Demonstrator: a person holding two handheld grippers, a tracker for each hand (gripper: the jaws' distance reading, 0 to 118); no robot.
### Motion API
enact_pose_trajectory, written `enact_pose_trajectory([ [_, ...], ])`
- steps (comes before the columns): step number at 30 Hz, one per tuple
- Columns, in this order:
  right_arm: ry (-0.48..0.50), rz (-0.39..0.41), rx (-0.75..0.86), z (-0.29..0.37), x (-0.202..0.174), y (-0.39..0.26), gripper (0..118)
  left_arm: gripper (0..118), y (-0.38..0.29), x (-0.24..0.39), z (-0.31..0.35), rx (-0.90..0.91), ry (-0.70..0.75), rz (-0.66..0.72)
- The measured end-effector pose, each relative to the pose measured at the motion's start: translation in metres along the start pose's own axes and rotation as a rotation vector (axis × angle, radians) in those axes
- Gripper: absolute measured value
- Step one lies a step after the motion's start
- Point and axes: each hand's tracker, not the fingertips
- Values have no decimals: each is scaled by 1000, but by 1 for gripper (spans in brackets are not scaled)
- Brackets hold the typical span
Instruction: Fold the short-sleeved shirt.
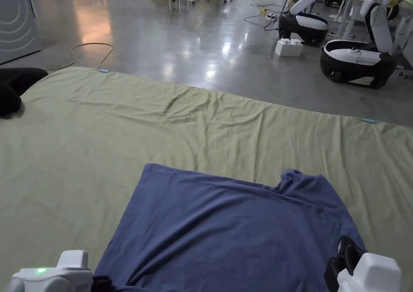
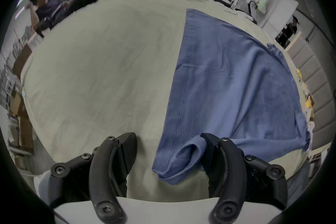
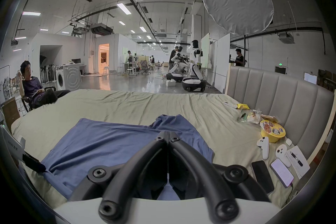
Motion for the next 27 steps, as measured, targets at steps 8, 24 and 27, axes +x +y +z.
enact_pose_trajectory([
  [8,-37,2,-78,9,22,-17,1,10,-1,24,21,22,28,-110],
  [24,-82,-6,-815,-16,88,-118,77,7,-6,14,34,57,24,-166],
  [27,-90,-28,-841,-25,86,-118,74,7,-6,15,30,53,22,-165],
])
